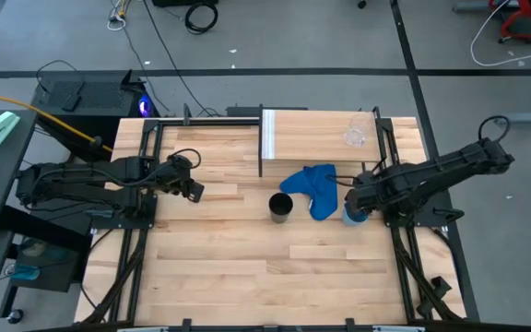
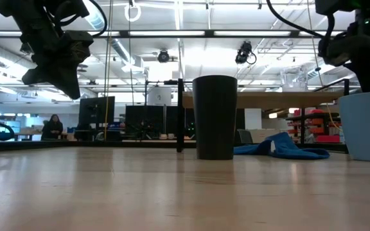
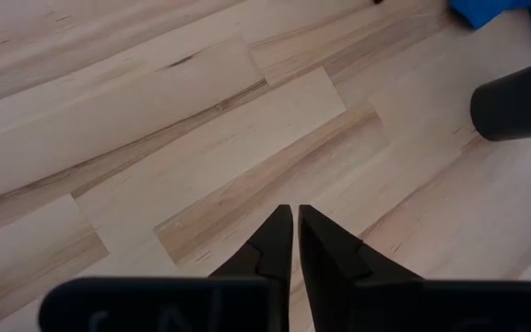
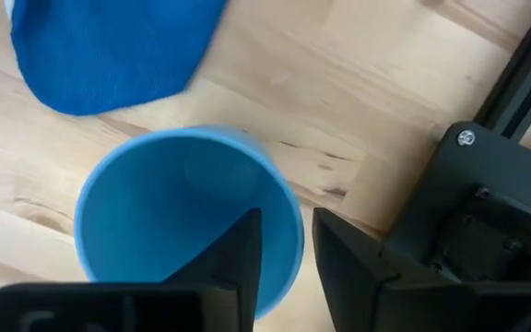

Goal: Stack small to large cups/mugs on shelf
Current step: Put the blue plastic cup on the shelf

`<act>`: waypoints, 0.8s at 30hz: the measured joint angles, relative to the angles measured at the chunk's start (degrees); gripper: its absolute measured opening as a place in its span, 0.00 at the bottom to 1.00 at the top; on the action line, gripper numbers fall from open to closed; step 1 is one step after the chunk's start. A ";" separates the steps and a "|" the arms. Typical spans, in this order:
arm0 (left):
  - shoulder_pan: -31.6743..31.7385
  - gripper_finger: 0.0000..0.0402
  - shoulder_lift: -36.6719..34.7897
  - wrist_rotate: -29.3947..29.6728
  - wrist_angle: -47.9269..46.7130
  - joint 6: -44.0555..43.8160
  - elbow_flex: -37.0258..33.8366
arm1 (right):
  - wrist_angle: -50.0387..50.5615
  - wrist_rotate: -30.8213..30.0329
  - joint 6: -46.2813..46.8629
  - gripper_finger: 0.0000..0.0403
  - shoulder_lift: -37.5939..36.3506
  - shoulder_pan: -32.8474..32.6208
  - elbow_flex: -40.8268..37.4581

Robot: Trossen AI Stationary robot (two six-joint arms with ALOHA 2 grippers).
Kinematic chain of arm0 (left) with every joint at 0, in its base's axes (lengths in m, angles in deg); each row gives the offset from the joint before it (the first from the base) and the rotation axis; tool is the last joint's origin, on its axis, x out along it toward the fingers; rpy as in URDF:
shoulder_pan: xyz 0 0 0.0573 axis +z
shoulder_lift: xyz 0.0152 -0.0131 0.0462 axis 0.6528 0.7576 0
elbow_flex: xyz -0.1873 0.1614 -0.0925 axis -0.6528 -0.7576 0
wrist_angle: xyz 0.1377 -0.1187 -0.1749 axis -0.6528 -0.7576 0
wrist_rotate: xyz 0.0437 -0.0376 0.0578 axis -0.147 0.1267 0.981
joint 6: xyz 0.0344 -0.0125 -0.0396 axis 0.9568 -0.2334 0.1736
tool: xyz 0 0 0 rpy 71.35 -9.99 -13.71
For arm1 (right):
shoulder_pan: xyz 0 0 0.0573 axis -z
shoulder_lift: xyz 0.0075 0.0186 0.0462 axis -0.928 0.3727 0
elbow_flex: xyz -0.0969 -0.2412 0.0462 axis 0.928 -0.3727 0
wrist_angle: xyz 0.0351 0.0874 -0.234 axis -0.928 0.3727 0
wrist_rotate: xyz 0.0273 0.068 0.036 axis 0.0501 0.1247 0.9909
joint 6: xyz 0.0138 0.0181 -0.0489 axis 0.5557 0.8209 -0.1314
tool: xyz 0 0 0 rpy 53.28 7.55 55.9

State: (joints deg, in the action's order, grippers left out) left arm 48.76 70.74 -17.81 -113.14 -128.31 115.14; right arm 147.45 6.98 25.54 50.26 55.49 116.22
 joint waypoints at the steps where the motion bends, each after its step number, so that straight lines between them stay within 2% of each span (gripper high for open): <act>1: 0.01 0.07 0.01 0.01 0.00 0.00 0.00 | 0.00 0.00 -0.02 0.26 0.00 0.30 0.00; 15: 0.00 0.09 0.01 0.00 0.22 0.00 0.00 | -1.01 0.00 -2.78 0.03 2.28 1.43 0.15; 24: 0.00 0.07 0.01 0.01 0.23 0.00 0.00 | -2.49 -0.07 -4.74 0.01 2.08 1.43 0.13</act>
State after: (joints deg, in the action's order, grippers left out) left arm 48.76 70.75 -17.80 -112.90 -128.31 115.14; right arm 144.96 6.92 20.79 52.35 56.92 116.36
